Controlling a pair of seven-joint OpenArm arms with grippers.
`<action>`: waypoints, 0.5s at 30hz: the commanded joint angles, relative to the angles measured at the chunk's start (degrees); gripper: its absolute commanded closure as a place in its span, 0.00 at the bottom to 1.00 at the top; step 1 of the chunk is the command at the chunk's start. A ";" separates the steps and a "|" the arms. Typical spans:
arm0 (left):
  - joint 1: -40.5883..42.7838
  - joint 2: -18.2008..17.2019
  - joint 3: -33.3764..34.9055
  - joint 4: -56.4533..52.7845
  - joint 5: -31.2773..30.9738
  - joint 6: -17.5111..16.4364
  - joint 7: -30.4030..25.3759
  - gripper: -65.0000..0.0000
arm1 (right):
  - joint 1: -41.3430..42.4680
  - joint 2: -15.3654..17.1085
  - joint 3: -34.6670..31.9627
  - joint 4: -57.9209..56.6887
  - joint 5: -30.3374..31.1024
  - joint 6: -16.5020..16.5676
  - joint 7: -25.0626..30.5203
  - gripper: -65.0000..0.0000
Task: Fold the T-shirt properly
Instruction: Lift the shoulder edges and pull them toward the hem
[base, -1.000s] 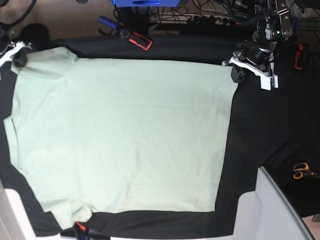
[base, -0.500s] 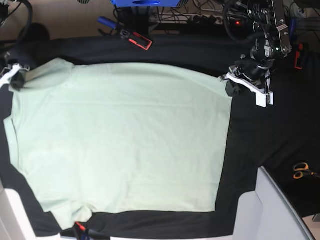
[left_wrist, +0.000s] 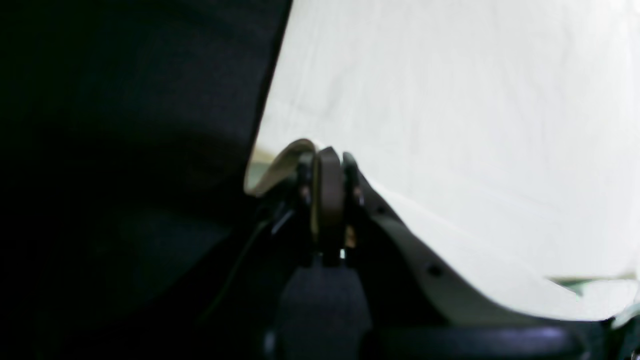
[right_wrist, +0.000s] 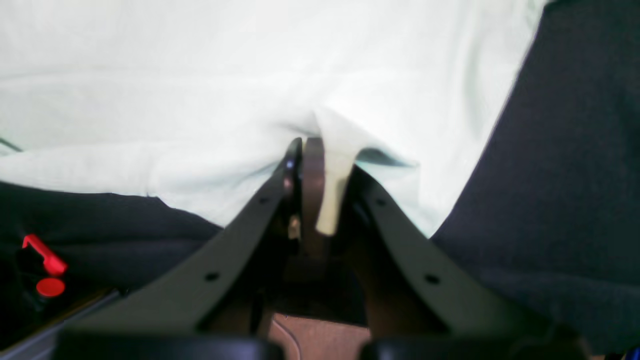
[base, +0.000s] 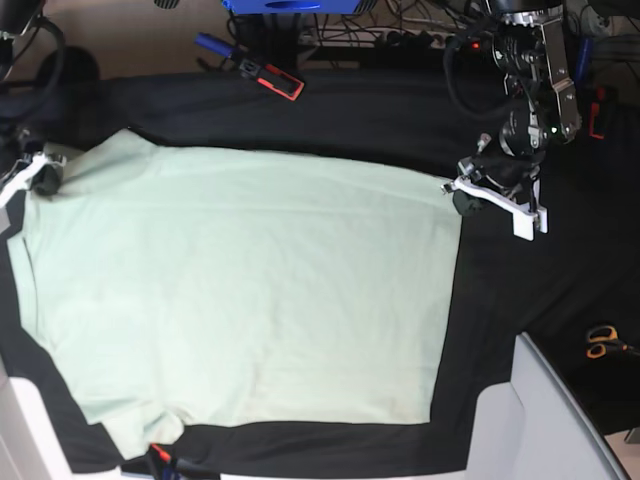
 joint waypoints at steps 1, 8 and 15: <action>-0.65 -0.46 -0.10 0.12 -0.85 -0.09 -0.84 1.00 | 1.27 1.55 0.17 -0.23 0.94 0.06 1.01 1.00; -3.46 -0.46 -0.10 -3.48 -0.85 0.00 -0.84 1.00 | 5.05 2.34 0.09 -3.75 0.85 0.06 1.10 1.00; -5.92 -0.46 -0.01 -7.26 -0.85 0.00 -0.84 1.00 | 9.45 3.66 0.00 -8.41 0.85 0.06 1.10 1.00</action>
